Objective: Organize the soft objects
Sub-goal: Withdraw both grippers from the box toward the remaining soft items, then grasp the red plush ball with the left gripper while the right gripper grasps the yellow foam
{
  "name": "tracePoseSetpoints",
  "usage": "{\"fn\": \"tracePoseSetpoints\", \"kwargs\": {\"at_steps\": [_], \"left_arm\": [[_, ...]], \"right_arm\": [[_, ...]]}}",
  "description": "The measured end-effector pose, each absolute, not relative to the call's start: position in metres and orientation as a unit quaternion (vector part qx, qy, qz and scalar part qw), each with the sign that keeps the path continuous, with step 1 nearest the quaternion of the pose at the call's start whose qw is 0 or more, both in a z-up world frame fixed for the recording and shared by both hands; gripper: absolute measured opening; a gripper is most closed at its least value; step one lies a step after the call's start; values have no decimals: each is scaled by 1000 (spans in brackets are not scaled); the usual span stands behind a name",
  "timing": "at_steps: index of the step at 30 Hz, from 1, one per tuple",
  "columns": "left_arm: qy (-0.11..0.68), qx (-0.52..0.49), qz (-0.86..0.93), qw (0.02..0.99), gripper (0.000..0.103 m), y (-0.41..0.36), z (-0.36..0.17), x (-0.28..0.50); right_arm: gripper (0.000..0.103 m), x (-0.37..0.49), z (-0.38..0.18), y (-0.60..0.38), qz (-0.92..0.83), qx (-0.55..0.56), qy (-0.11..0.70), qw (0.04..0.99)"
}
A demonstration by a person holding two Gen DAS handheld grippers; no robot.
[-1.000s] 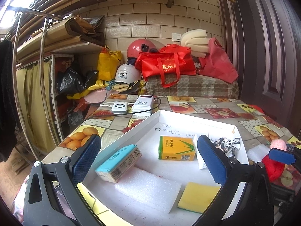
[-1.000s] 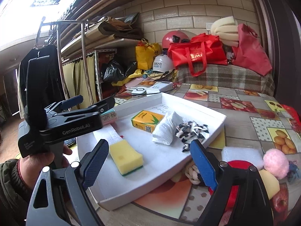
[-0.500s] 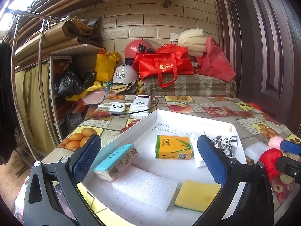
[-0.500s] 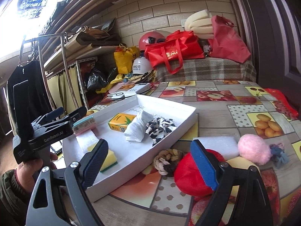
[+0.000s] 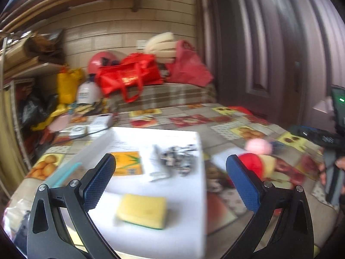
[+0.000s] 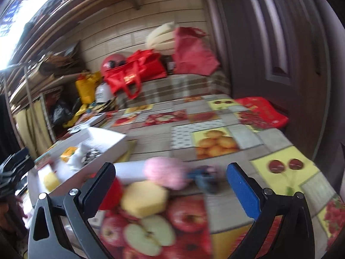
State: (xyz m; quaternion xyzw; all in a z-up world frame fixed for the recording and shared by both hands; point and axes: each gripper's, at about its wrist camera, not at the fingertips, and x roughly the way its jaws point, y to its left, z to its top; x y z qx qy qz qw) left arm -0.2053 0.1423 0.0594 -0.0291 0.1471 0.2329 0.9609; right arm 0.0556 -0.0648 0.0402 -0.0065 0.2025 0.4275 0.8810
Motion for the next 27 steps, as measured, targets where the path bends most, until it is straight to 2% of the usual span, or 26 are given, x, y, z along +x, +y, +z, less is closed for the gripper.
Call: {"fn": "tracePoseSetpoints", "kwargs": {"at_steps": [6, 10, 13, 15, 19, 20, 21, 22, 27], "left_arm": [[241, 12, 157, 958, 103, 95, 48, -138], [273, 31, 147, 950, 103, 80, 42, -105], [296, 34, 138, 945, 103, 79, 36, -93], [297, 29, 139, 944, 102, 81, 35, -93], [307, -27, 145, 940, 102, 103, 32, -92], [308, -38, 144, 940, 102, 106, 32, -92], [308, -41, 143, 940, 102, 107, 32, -92], [308, -37, 144, 940, 102, 106, 32, -92], [308, -10, 138, 941, 102, 92, 32, -84]], "right_arm": [[103, 66, 39, -75, 441, -24, 223, 869], [103, 39, 31, -38, 483, -132, 227, 835], [103, 39, 13, -3, 495, -203, 280, 797], [98, 43, 4, 9, 509, -212, 308, 775], [96, 45, -1, 23, 526, -211, 319, 759], [91, 46, -3, 27, 528, -211, 325, 756], [72, 48, -5, 30, 528, -212, 332, 752], [59, 50, -6, 31, 528, -213, 340, 748], [59, 57, 0, 8, 527, -169, 342, 759]]}}
